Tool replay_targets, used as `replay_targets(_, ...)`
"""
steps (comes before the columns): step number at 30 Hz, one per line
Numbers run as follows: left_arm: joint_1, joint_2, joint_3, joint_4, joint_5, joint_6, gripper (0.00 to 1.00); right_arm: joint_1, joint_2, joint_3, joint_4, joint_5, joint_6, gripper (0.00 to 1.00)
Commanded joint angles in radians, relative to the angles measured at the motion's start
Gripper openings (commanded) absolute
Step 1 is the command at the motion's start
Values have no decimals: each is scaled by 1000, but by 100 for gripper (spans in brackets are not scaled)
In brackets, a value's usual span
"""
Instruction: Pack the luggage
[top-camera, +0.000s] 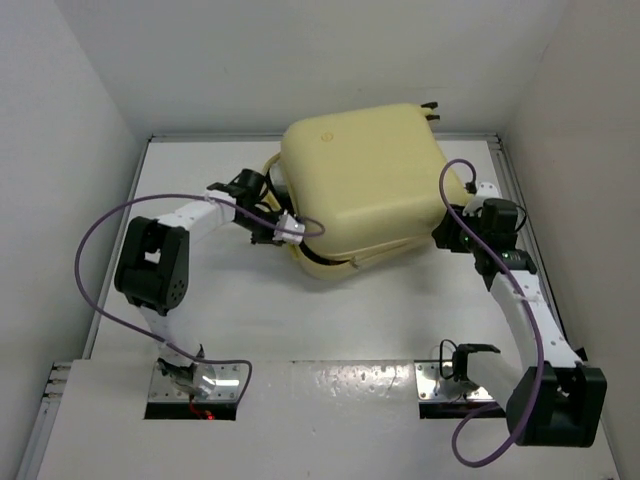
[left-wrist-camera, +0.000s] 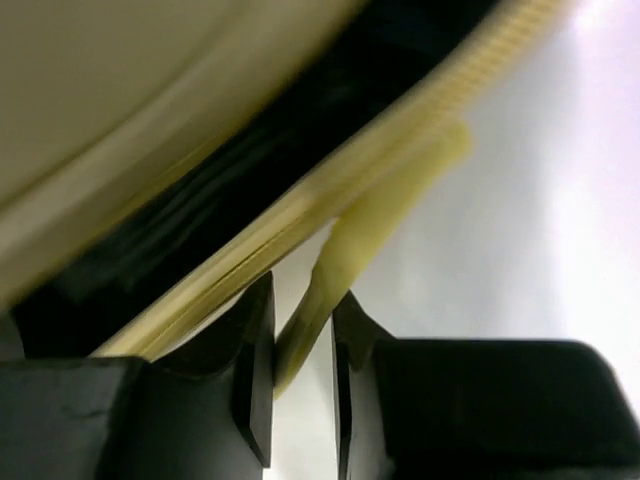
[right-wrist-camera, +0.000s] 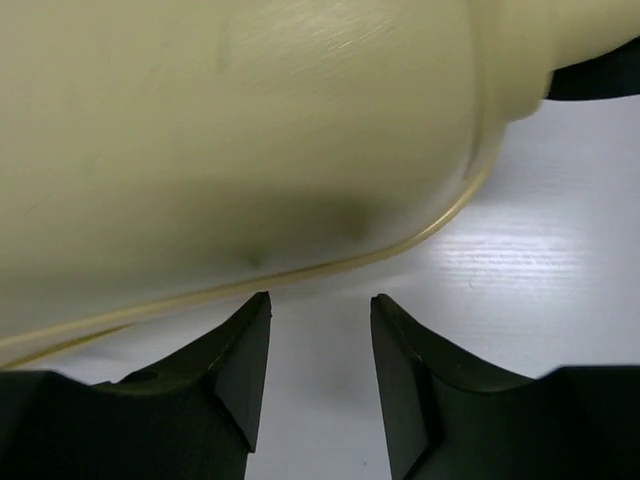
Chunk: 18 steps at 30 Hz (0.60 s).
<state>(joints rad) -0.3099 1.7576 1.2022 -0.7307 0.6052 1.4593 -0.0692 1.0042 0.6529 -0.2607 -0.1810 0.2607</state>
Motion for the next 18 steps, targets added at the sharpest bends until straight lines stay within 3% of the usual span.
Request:
replay_targets(1, 75, 43, 102, 262, 27, -543, 18, 41, 22, 59, 127, -6, 29, 46)
replay_targets(2, 75, 43, 102, 298, 27, -650, 18, 48, 22, 60, 121, -5, 28, 46)
replay_targets(5, 109, 20, 76, 398, 27, -808, 36, 60, -2, 50, 106, 21, 11, 47)
replay_targets(7, 126, -15, 51, 398, 73, -824, 56, 62, -22, 28, 94, 52, 12, 50)
replay_targets(10, 144, -131, -54, 416, 134, -803, 70, 62, -68, -2, 66, 115, 23, 50)
replay_targets(14, 190, -327, -203, 525, 166, -896, 81, 55, -121, -45, 40, 248, 41, 47)
replay_targets(15, 221, -367, -254, 572, 136, -1048, 81, 43, -122, -64, 32, 250, 48, 47)
replay_targets(18, 261, -475, -270, 660, 50, -1317, 82, 14, -128, -87, 37, 232, 90, 47)
